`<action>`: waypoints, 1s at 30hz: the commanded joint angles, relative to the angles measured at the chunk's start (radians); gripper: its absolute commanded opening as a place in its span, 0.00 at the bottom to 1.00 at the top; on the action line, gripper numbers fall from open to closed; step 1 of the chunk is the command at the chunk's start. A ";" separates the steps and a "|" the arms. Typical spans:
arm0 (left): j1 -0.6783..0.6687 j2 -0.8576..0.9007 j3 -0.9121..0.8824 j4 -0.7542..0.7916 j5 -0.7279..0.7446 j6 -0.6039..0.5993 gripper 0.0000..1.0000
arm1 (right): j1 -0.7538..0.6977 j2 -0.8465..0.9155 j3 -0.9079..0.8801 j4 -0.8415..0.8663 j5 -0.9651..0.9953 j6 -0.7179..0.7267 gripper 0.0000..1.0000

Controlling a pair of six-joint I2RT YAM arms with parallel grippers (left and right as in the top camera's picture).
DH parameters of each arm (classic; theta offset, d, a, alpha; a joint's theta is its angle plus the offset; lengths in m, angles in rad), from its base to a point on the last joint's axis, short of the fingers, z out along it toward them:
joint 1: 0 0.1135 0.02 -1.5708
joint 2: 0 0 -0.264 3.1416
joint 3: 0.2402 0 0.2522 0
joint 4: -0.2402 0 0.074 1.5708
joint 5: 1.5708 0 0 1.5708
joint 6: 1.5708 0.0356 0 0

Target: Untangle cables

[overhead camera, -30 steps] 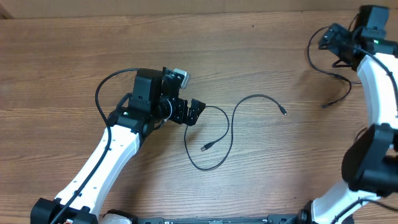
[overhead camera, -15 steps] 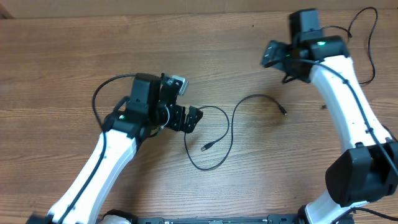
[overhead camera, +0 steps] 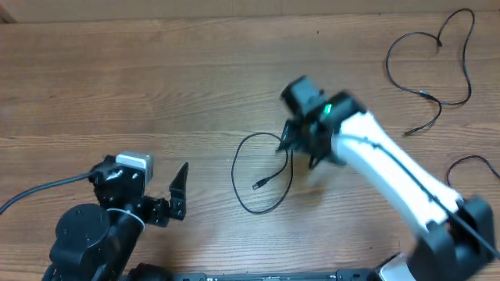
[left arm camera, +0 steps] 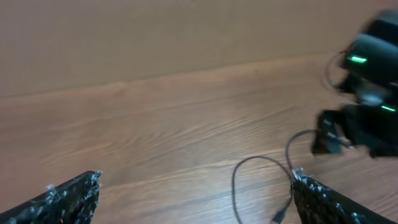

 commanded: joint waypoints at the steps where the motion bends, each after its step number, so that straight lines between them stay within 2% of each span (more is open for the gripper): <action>1: 0.003 -0.010 0.001 -0.030 -0.064 0.014 1.00 | 0.133 -0.195 -0.117 0.017 -0.002 0.246 1.00; 5: 0.003 -0.008 0.000 -0.030 -0.057 0.014 1.00 | 0.221 -0.284 -0.224 0.054 -0.024 0.464 1.00; 10: 0.003 -0.008 0.000 -0.031 -0.057 0.014 0.99 | 0.280 -0.296 -0.398 0.265 -0.182 0.623 1.00; 14: 0.003 -0.008 0.000 -0.031 -0.057 0.014 1.00 | 0.282 -0.294 -0.484 0.314 -0.192 0.732 1.00; 19: 0.003 -0.008 0.000 -0.031 -0.057 0.014 1.00 | 0.281 -0.294 -0.550 0.358 -0.207 0.763 1.00; 22: 0.003 -0.008 0.000 -0.030 -0.057 0.014 1.00 | 0.281 -0.284 -0.582 0.473 -0.238 0.765 0.93; 30: 0.003 -0.008 0.000 -0.031 -0.057 0.014 1.00 | 0.277 -0.184 -0.583 0.484 -0.290 0.838 0.80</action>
